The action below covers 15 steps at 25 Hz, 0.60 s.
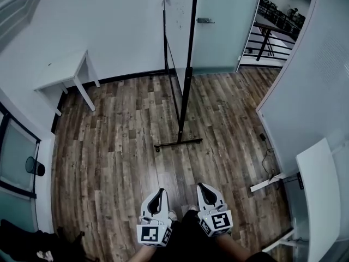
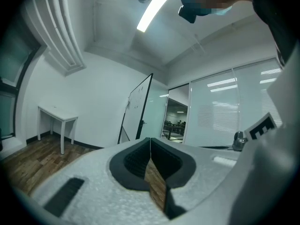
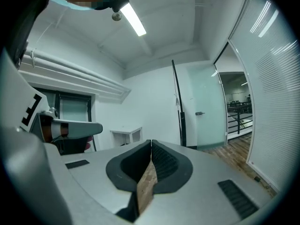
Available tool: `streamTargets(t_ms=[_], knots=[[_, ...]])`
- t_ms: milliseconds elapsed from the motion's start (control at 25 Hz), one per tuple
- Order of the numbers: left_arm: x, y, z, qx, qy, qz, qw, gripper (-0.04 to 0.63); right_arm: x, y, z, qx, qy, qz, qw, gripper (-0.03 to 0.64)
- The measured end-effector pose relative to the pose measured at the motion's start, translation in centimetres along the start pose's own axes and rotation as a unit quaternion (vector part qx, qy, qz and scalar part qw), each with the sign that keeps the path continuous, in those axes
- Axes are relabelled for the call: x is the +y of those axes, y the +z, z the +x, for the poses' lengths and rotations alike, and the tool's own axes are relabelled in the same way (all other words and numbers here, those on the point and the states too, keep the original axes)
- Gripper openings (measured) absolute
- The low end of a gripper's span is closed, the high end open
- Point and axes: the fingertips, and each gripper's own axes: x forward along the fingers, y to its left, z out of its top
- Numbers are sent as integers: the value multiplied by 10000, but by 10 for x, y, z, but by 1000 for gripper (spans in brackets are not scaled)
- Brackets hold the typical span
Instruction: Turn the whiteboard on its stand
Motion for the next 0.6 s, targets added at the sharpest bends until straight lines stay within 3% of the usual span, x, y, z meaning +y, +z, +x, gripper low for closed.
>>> streamTargets(t_ms=[320, 600], knots=[[40, 10, 54, -19, 90, -84, 9999, 18, -24, 8, 76, -51, -107, -49, 9999, 14], [70, 16, 136, -7, 145, 22, 9999, 18, -74, 25, 164, -154, -132, -15, 9998, 14]])
